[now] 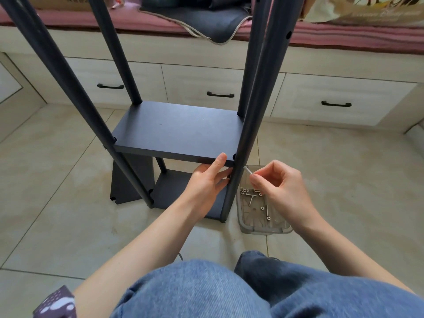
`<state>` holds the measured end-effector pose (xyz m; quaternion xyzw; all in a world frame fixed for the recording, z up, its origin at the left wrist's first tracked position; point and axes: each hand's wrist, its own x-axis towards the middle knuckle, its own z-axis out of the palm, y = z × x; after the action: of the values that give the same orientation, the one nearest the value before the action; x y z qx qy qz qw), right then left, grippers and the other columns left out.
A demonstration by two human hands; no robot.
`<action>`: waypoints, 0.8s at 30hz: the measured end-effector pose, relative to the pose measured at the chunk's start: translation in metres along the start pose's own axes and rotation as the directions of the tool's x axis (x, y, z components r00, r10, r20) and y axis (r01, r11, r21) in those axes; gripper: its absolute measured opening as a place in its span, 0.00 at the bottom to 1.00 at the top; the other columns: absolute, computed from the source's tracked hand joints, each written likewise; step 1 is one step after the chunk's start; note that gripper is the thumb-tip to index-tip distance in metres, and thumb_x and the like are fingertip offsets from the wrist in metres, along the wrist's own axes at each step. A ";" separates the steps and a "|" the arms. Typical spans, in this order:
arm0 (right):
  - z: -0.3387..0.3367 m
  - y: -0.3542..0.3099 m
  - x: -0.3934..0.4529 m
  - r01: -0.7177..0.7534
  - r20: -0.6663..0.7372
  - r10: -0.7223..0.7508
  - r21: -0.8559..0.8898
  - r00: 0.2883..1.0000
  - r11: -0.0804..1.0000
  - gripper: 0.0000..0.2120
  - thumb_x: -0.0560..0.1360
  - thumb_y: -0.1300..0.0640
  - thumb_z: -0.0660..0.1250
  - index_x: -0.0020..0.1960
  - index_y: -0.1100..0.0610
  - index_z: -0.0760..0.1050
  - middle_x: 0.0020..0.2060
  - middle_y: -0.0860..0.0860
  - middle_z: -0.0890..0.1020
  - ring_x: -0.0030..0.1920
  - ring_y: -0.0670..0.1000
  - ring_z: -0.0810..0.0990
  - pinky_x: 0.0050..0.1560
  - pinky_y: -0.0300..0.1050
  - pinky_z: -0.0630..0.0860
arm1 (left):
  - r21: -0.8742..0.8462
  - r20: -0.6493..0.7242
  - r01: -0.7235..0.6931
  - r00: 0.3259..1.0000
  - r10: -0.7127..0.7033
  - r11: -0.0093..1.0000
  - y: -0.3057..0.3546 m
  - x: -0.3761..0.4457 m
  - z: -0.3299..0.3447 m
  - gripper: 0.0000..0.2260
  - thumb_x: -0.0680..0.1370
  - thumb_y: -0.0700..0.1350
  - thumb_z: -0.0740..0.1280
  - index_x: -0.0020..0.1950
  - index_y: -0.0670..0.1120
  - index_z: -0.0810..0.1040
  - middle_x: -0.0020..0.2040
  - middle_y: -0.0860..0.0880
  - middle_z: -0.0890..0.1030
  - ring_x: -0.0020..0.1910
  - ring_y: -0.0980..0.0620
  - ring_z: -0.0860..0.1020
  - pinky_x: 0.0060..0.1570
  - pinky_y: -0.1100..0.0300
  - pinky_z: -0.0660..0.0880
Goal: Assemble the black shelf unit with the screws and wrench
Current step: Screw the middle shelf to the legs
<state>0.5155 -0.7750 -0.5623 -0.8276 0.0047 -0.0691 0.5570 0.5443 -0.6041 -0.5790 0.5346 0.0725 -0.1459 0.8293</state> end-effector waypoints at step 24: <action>0.009 0.000 0.018 0.002 0.027 -0.004 0.098 1.000 0.995 0.08 0.66 0.47 0.76 0.41 0.49 0.80 0.35 0.50 0.85 0.38 0.50 0.85 0.48 0.58 0.82 | -0.038 0.079 0.005 0.997 -0.002 0.999 0.000 0.002 -0.006 0.25 0.80 0.52 0.64 0.71 0.37 0.72 0.65 0.41 0.80 0.64 0.43 0.79 0.73 0.43 0.66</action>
<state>0.5349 -0.7684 -0.5641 -0.8003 -0.0076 -0.0587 0.5967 0.5464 -0.5989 -0.5826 0.5122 0.0437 -0.1669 0.8414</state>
